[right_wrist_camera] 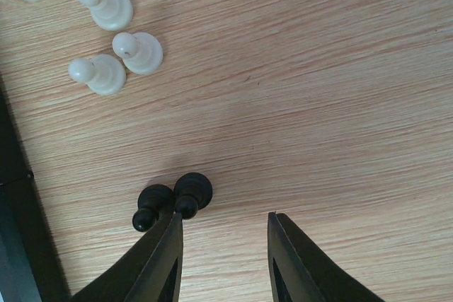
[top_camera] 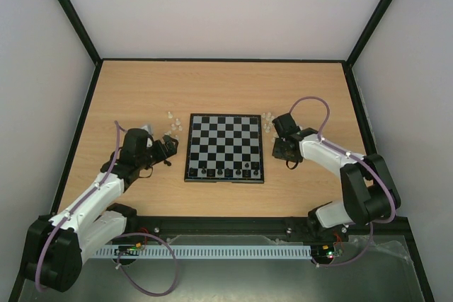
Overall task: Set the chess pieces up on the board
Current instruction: Pick up the chess piece at the center of the board.
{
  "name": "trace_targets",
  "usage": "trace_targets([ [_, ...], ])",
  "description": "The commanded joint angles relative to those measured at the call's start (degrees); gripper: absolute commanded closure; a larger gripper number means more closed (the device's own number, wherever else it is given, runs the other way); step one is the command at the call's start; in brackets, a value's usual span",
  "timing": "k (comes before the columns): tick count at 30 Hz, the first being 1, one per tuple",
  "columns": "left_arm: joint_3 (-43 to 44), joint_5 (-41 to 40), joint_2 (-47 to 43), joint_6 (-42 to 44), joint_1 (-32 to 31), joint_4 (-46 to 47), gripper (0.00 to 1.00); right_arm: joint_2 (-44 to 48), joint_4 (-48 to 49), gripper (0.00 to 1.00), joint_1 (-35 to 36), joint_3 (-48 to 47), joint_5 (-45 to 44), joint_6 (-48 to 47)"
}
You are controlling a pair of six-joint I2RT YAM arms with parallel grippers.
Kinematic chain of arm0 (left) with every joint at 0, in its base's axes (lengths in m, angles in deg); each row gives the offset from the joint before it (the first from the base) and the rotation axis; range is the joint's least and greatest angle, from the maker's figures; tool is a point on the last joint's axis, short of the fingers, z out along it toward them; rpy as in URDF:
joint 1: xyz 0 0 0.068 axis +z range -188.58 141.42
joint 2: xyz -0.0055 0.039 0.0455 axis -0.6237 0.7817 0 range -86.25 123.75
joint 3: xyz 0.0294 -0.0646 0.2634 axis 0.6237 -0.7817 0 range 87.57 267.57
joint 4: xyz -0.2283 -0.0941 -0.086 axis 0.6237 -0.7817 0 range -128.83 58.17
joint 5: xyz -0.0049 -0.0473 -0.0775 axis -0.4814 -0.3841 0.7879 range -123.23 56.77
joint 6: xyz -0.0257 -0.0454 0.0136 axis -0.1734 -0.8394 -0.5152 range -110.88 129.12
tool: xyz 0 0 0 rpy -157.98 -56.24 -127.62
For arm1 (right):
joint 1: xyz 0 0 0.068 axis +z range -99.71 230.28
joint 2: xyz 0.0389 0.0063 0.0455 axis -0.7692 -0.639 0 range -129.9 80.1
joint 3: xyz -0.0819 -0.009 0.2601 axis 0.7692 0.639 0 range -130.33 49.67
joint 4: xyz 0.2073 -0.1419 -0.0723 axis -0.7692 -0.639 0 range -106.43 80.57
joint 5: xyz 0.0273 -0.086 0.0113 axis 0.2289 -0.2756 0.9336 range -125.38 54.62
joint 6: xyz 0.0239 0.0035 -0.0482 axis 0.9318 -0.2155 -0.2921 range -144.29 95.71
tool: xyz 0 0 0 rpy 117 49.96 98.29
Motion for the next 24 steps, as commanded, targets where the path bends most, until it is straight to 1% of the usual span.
trace_targets([
  [1, -0.5, -0.1, 0.8, 0.4, 0.1, 0.8, 0.01, -1.1, -0.6, 0.66, -0.2, -0.5, -0.1, -1.1],
  [12, -0.5, -0.2, 1.4, 0.5, 0.2, 1.2, 0.01, -1.1, 0.8, 0.66, -0.2, -1.0, -0.2, -1.2],
  [21, -0.2, -0.4, 1.4, 0.6, 0.3, 1.0, 0.01, -4.2, 1.6, 0.67, -0.2, -2.4, -0.4, -1.5],
  [24, -0.2, -0.4, 1.4, 0.7, 0.3, 0.8, 0.01, -5.3, 2.1, 0.69, -0.3, -2.4, -0.5, -1.7],
])
